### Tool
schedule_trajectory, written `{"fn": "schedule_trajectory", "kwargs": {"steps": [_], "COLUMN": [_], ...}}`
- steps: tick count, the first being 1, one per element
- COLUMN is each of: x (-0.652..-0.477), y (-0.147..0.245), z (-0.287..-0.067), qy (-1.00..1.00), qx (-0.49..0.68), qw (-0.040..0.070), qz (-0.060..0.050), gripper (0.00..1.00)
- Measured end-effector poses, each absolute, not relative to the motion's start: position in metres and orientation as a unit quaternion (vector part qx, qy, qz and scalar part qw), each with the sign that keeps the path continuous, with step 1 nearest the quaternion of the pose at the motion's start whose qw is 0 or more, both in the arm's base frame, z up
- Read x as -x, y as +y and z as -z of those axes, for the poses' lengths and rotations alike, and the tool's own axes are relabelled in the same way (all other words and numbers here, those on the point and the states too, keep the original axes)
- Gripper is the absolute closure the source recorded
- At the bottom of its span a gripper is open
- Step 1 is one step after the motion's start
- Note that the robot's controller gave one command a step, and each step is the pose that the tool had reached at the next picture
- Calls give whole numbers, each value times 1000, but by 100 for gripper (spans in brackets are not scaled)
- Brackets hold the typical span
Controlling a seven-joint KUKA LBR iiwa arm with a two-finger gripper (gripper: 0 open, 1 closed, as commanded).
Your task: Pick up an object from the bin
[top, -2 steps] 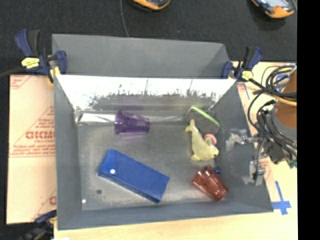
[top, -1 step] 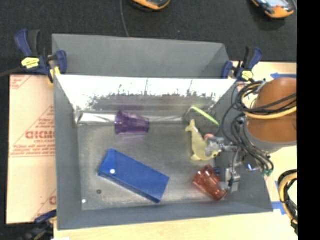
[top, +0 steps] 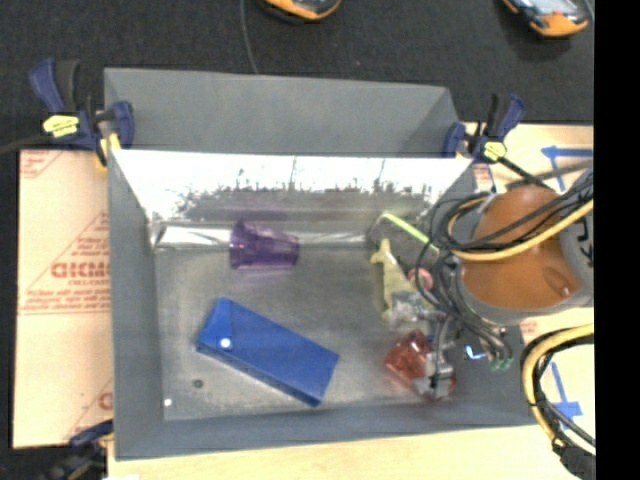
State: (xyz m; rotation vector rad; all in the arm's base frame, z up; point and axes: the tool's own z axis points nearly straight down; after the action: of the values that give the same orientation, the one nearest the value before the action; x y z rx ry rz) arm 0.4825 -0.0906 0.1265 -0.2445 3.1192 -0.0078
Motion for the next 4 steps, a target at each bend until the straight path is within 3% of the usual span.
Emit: {"fn": "schedule_trajectory", "kwargs": {"steps": [1,2,3,4], "x": [-489,-489,-535,-535], "y": [-80,-101,-150,-150], "z": [-123,-96,-125,-125], "qy": [997,998,991,990], "qx": [-82,-65,136,138], "qw": [10,10,11,11], "qz": [1,2,3,4], "gripper": [0,0,100,100]}}
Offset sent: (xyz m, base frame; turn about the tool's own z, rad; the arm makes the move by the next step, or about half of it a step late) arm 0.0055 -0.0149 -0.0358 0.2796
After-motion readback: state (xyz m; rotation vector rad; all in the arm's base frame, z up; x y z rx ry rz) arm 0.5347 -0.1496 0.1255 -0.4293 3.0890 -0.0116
